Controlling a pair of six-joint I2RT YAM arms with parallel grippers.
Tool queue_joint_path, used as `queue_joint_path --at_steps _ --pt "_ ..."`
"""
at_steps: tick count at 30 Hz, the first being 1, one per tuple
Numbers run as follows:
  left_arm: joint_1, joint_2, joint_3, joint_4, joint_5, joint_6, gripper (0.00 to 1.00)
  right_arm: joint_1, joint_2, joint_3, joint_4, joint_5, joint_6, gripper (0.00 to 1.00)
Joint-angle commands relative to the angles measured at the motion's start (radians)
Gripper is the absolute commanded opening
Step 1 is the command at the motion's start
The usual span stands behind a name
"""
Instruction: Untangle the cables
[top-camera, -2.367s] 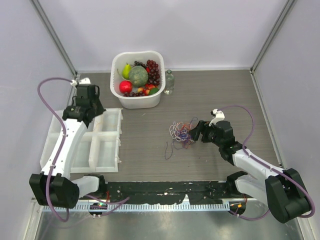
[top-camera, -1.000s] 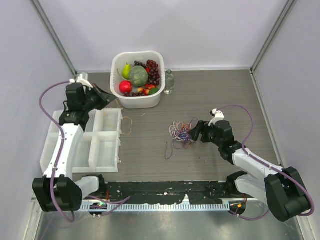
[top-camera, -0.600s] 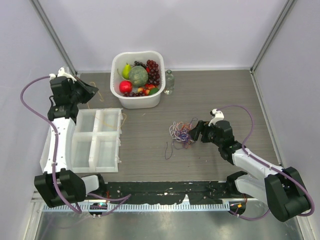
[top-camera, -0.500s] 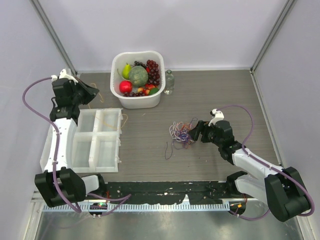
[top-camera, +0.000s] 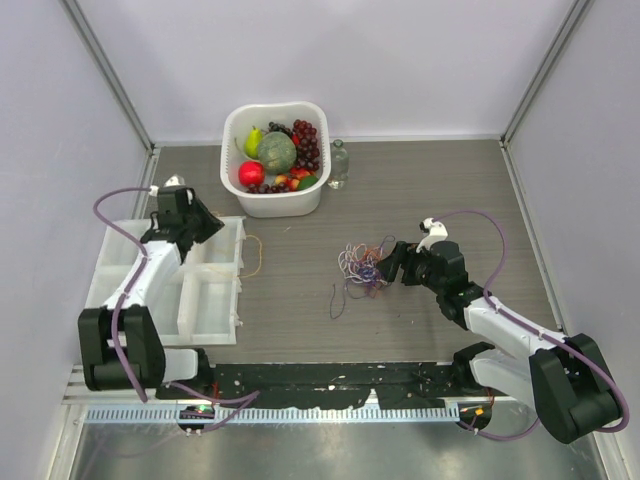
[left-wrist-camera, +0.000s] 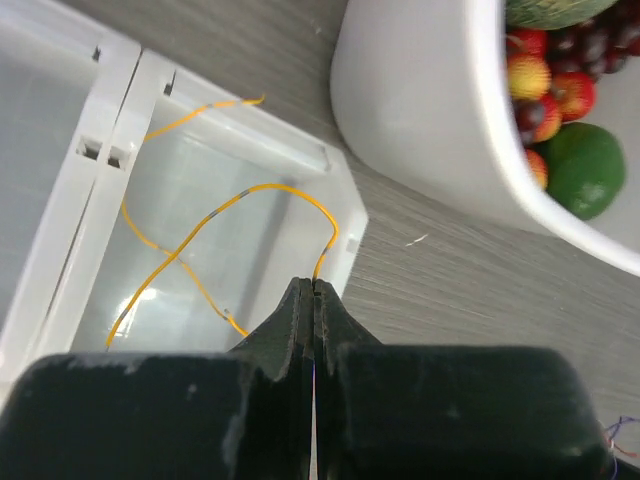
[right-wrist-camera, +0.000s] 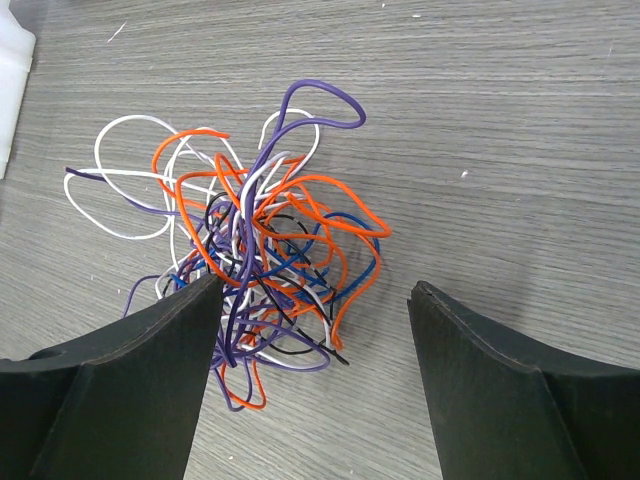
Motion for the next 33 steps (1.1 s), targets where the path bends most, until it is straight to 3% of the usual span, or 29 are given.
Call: queue_joint_path --at_steps 1,6,10,13,15,18,22,27,33 --pt "-0.016 0.099 0.010 0.026 -0.074 -0.071 0.00 0.009 0.004 0.035 0.035 -0.001 -0.007 0.80" --pt "-0.017 0.192 0.096 -0.049 -0.107 -0.053 0.02 0.011 -0.002 0.035 0.032 0.006 -0.007 0.80" --pt "-0.019 0.148 0.128 -0.098 -0.104 -0.056 0.41 0.012 -0.005 0.034 0.032 0.006 -0.010 0.80" --pt "-0.019 0.060 0.116 -0.144 -0.110 -0.057 0.60 0.014 0.001 0.035 0.032 0.005 -0.010 0.80" --pt "-0.019 -0.006 0.107 -0.173 -0.110 -0.038 0.66 0.014 0.004 0.037 0.032 0.005 -0.009 0.80" --pt "-0.046 -0.090 0.114 -0.252 -0.109 0.021 0.67 0.017 0.007 0.038 0.032 0.003 -0.009 0.80" --pt "-0.236 -0.141 0.122 -0.342 -0.171 0.078 0.68 0.019 0.013 0.041 0.032 0.002 -0.012 0.80" --pt "-0.518 -0.132 0.090 -0.425 -0.446 0.058 0.75 0.020 0.010 0.043 0.029 0.006 -0.012 0.80" --pt "-0.718 -0.014 0.094 -0.447 -0.675 0.088 0.65 0.022 0.006 0.041 0.029 0.006 -0.012 0.80"
